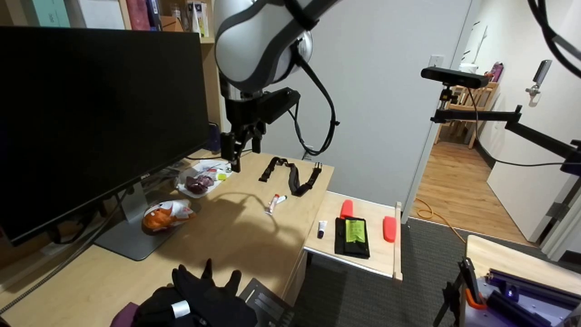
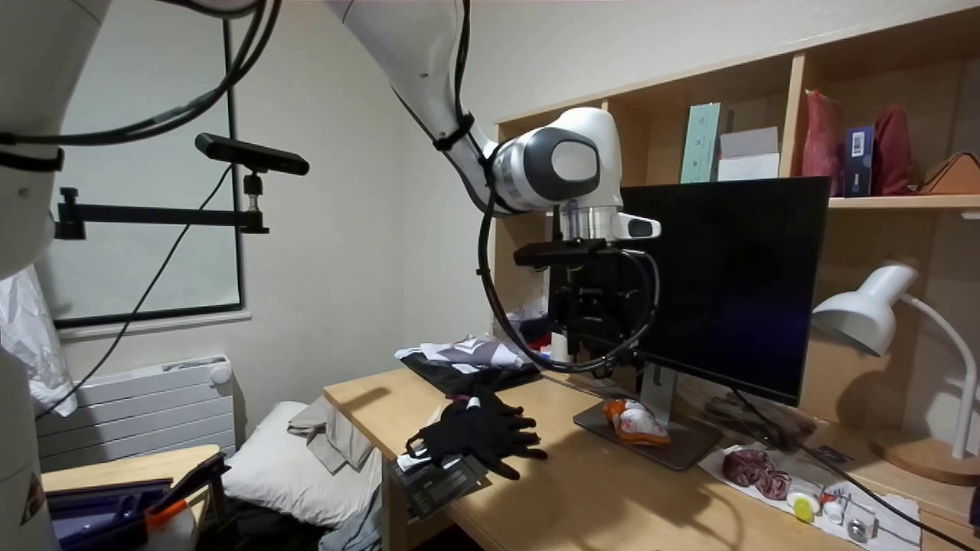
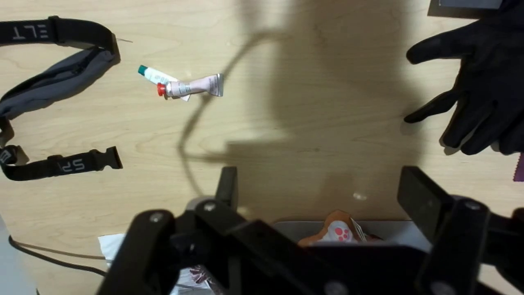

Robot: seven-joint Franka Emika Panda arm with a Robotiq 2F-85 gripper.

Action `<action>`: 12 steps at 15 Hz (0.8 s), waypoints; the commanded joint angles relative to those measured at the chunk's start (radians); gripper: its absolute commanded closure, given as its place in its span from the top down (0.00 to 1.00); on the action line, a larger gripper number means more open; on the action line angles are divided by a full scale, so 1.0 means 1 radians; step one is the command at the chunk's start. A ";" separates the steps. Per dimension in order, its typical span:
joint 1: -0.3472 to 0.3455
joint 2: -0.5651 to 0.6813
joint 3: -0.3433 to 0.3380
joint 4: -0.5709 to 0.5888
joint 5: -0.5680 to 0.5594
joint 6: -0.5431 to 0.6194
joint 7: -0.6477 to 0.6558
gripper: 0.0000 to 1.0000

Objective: Take the brown plush toy from the monitor and place it on the right side of the desk

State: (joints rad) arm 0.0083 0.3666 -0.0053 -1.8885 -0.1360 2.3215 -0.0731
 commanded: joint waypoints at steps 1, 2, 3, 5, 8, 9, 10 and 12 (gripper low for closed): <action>-0.008 0.027 0.015 0.043 0.018 -0.020 -0.054 1.00; -0.001 0.052 0.012 0.074 0.014 -0.019 -0.032 1.00; 0.007 0.089 0.011 0.121 0.009 -0.007 -0.009 1.00; 0.026 0.161 0.008 0.218 -0.016 0.011 0.007 1.00; 0.045 0.287 0.022 0.387 -0.021 -0.031 -0.041 1.00; 0.049 0.330 0.030 0.443 -0.021 -0.054 -0.069 1.00; 0.061 0.370 0.030 0.490 -0.030 -0.066 -0.080 1.00; 0.074 0.441 0.034 0.581 -0.032 -0.103 -0.110 1.00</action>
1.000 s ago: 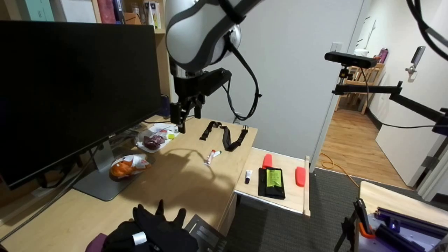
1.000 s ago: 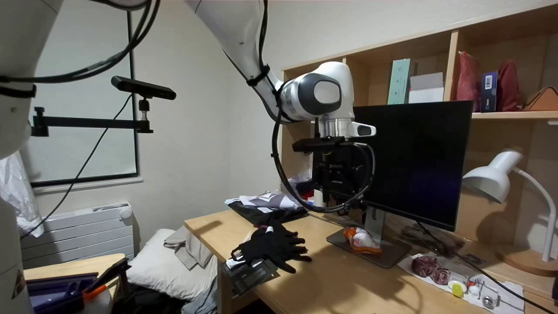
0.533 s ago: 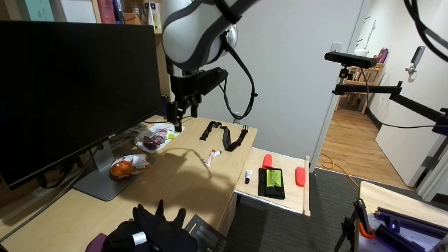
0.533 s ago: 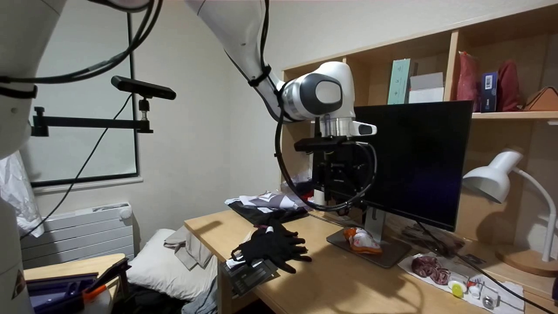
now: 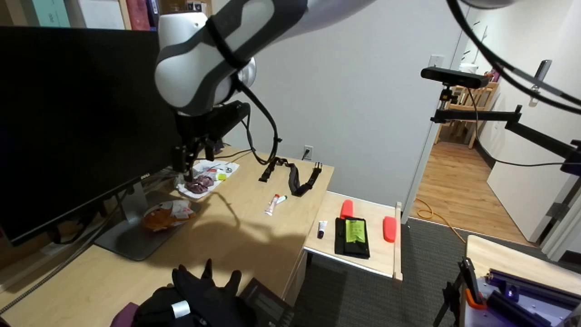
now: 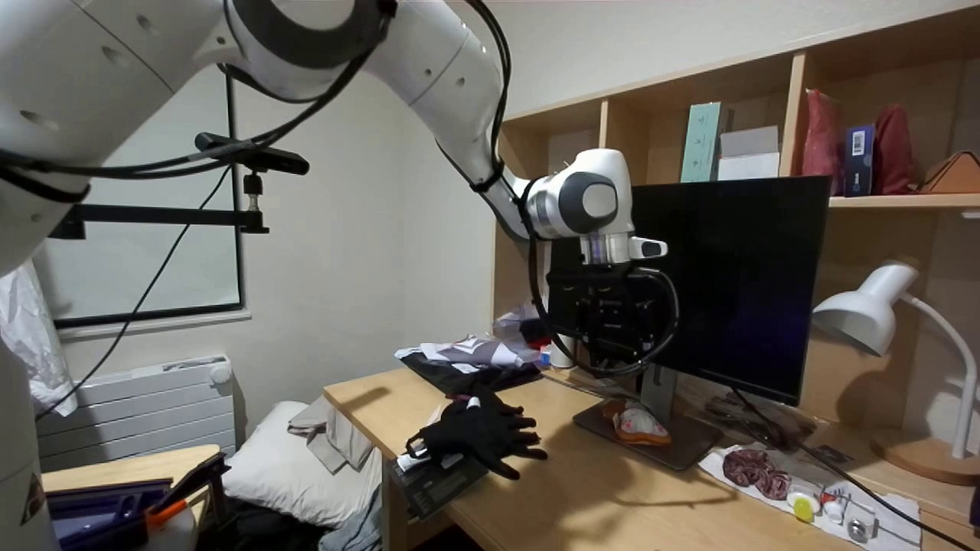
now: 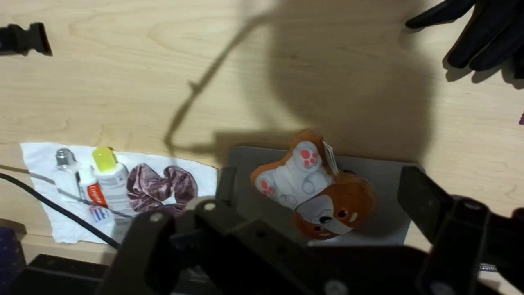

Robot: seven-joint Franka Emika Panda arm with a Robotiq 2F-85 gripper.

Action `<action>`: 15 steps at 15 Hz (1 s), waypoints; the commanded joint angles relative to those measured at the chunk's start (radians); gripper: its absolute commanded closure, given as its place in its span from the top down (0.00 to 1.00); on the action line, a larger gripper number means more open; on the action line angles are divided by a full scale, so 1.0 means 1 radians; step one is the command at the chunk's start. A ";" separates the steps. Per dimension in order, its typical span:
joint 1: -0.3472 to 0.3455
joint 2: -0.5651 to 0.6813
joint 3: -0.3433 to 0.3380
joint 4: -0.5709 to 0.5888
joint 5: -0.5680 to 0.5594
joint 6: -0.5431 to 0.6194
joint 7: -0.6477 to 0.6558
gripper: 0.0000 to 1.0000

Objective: Take the brown plush toy from the monitor and place it on the right side of the desk

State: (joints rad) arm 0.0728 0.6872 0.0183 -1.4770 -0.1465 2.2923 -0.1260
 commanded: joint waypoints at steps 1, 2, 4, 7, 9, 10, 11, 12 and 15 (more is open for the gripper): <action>0.015 0.151 0.010 0.206 -0.019 -0.091 -0.062 1.00; 0.019 0.181 0.006 0.240 -0.017 -0.101 -0.058 1.00; 0.014 0.234 0.006 0.295 0.000 -0.114 -0.047 1.00; 0.002 0.290 0.003 0.327 0.018 -0.087 -0.018 1.00; -0.010 0.323 0.004 0.343 0.030 -0.076 -0.005 1.00; -0.014 0.339 0.004 0.351 0.036 -0.061 0.003 1.00; -0.019 0.354 0.005 0.356 0.043 -0.044 0.009 1.00; -0.022 0.363 0.007 0.356 0.046 -0.028 0.006 1.00; -0.028 0.383 0.008 0.332 0.052 0.092 0.008 1.00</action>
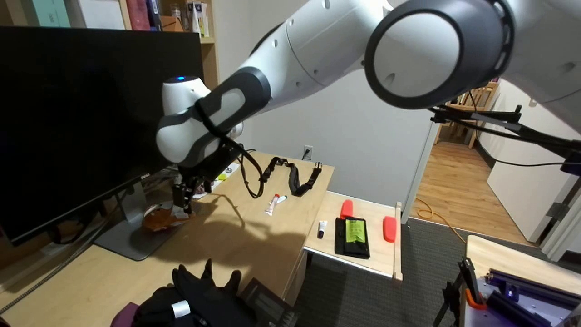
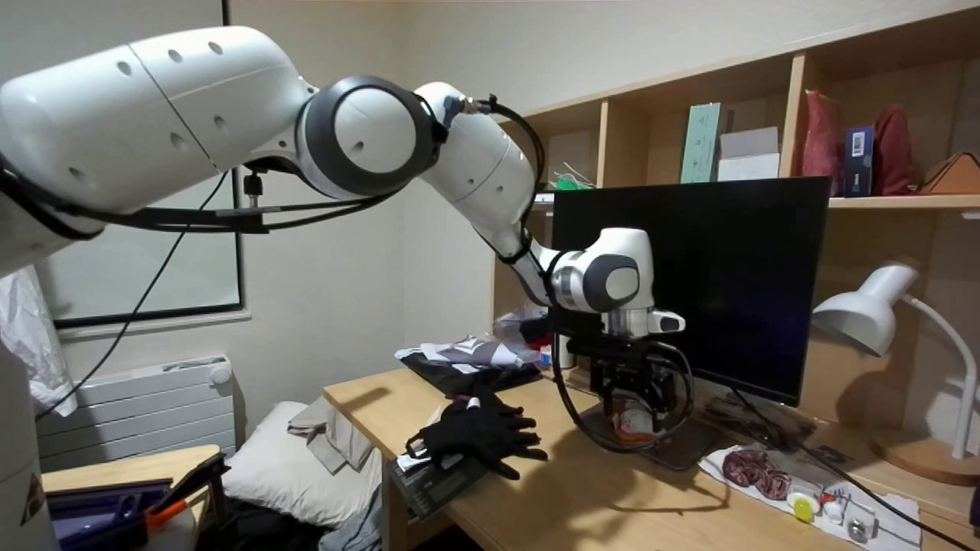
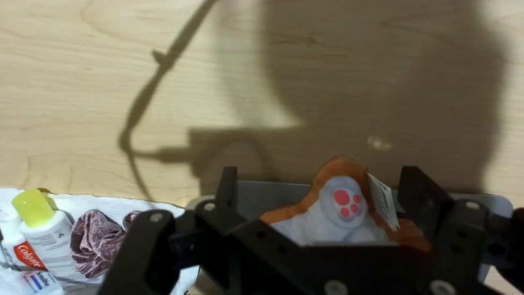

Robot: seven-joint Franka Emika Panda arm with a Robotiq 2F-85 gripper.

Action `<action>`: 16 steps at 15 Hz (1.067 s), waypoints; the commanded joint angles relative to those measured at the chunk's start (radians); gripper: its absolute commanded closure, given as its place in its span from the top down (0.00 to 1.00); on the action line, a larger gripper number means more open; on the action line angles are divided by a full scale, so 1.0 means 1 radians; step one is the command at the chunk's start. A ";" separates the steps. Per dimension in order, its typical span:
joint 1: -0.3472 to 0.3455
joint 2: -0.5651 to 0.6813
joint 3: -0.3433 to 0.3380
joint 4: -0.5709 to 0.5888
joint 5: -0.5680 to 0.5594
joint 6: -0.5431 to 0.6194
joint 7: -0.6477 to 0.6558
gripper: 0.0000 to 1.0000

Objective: Take the brown plush toy from the monitor and place it on the right side of the desk

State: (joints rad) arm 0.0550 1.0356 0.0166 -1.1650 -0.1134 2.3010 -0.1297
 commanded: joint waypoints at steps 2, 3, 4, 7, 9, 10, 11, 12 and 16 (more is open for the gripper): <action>-0.010 0.045 0.007 0.005 0.014 0.167 0.007 1.00; -0.012 0.050 0.011 0.001 0.016 0.199 0.002 1.00; -0.012 0.055 0.012 -0.003 0.015 0.230 0.000 1.00; -0.012 0.070 0.017 -0.009 0.017 0.275 -0.005 1.00; -0.019 0.078 0.025 -0.014 0.018 0.276 -0.019 1.00; -0.021 0.079 0.027 -0.017 0.019 0.273 -0.022 1.00; -0.025 0.079 0.029 -0.023 0.018 0.274 -0.028 0.89; -0.027 0.080 0.030 -0.027 0.017 0.271 -0.032 0.73; -0.047 0.082 0.037 -0.041 0.023 0.265 -0.041 0.45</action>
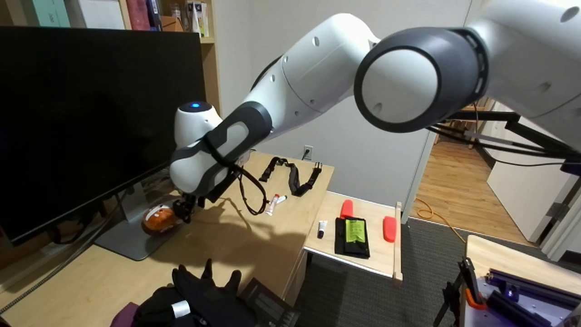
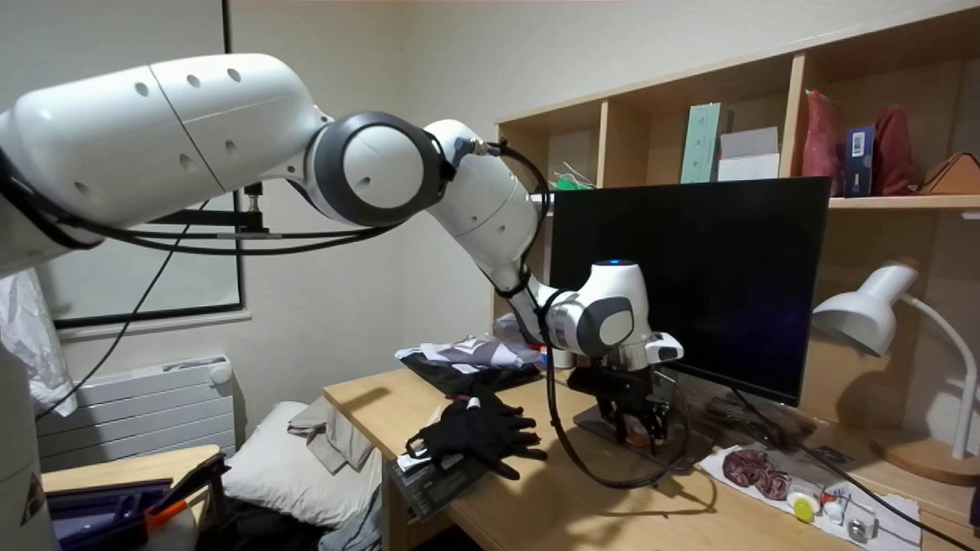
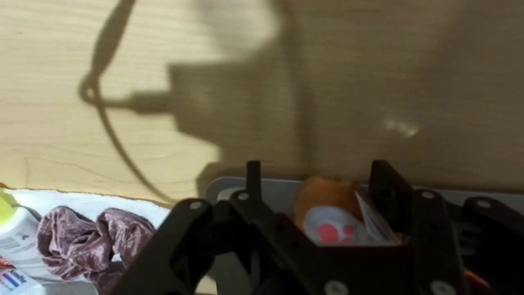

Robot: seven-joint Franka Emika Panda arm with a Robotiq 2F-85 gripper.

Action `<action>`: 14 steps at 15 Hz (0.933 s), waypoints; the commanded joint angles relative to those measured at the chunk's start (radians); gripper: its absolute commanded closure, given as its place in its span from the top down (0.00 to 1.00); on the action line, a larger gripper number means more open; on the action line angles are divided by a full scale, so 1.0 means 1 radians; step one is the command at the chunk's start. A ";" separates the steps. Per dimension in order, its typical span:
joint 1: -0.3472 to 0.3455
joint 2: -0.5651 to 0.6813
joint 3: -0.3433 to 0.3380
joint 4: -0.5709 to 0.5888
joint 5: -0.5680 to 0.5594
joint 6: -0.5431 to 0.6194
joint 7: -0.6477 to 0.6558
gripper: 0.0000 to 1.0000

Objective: Take the brown plush toy from the monitor and place it on the right side of the desk

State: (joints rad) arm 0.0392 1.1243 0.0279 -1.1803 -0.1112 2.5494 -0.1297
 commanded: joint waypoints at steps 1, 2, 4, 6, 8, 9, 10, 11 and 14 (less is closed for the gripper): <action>-0.037 -0.008 0.028 -0.029 0.022 0.013 -0.043 0.39; -0.043 -0.009 0.032 -0.034 0.023 0.010 -0.046 0.33; -0.056 -0.013 0.038 -0.044 0.024 0.009 -0.052 0.20; -0.067 -0.019 0.040 -0.056 0.025 0.011 -0.056 0.09; -0.075 -0.020 0.040 -0.064 0.026 0.012 -0.053 0.44; -0.080 -0.027 0.042 -0.069 0.021 0.011 -0.066 0.40; -0.092 -0.038 0.056 -0.077 0.024 -0.003 -0.092 0.41; -0.115 -0.057 0.087 -0.091 0.031 -0.019 -0.144 0.47; -0.168 -0.120 0.154 -0.150 0.047 -0.010 -0.251 0.65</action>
State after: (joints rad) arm -0.0660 1.1035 0.1085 -1.2236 -0.1091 2.5478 -0.2576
